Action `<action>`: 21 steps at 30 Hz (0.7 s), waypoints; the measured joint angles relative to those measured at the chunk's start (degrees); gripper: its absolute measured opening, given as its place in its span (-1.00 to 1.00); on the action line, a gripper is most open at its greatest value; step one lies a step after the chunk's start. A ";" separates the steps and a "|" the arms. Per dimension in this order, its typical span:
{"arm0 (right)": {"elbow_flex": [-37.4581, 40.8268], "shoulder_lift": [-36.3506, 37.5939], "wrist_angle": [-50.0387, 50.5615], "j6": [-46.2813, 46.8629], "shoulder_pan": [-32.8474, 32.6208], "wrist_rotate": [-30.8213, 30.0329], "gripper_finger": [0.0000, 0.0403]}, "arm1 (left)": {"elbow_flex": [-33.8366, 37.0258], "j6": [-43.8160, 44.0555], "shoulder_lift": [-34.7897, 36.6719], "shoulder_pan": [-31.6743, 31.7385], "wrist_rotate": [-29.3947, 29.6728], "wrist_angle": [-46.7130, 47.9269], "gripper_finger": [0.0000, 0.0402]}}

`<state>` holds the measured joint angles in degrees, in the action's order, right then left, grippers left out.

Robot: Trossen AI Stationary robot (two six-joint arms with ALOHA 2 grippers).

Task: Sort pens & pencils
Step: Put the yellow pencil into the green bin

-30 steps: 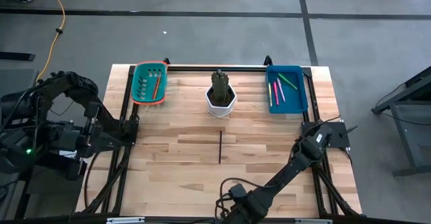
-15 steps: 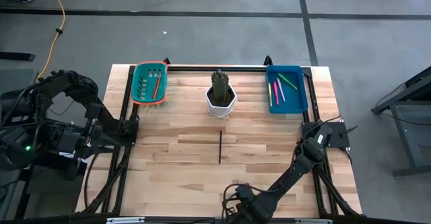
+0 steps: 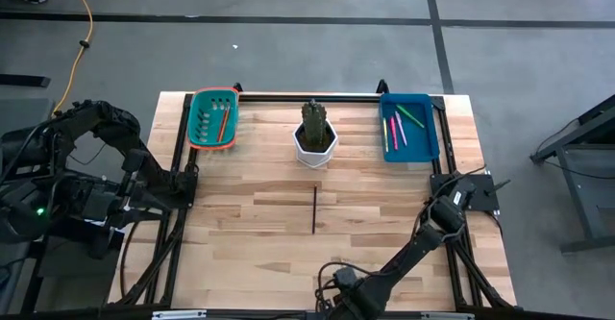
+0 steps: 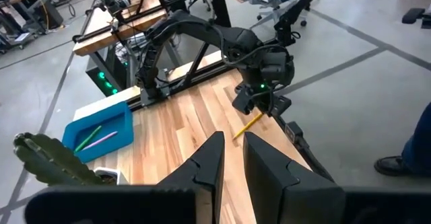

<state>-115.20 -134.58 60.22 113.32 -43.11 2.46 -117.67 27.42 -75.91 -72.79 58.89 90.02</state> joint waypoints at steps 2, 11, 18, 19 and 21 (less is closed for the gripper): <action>-0.04 0.11 0.30 -0.13 0.33 -0.93 -0.48 | 0.00 0.00 0.05 0.01 0.01 0.00 -0.77; -0.04 0.11 5.49 -5.40 1.57 4.02 -0.48 | 0.00 -0.02 0.07 0.02 0.03 0.00 -0.77; 2.30 0.07 3.57 -5.79 2.73 4.20 -0.48 | 0.00 -0.23 0.24 0.01 0.05 0.00 -0.77; 2.69 0.09 2.78 -5.84 2.77 4.28 -0.48 | 0.00 -0.23 0.27 0.00 0.05 0.00 -0.77; 3.19 0.07 2.46 -6.48 2.98 4.32 -0.48 | 0.00 -0.26 0.32 0.00 0.05 0.00 -0.77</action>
<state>-112.00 -134.52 62.67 106.84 -40.13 6.78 -117.67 27.16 -75.58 -72.79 58.94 90.02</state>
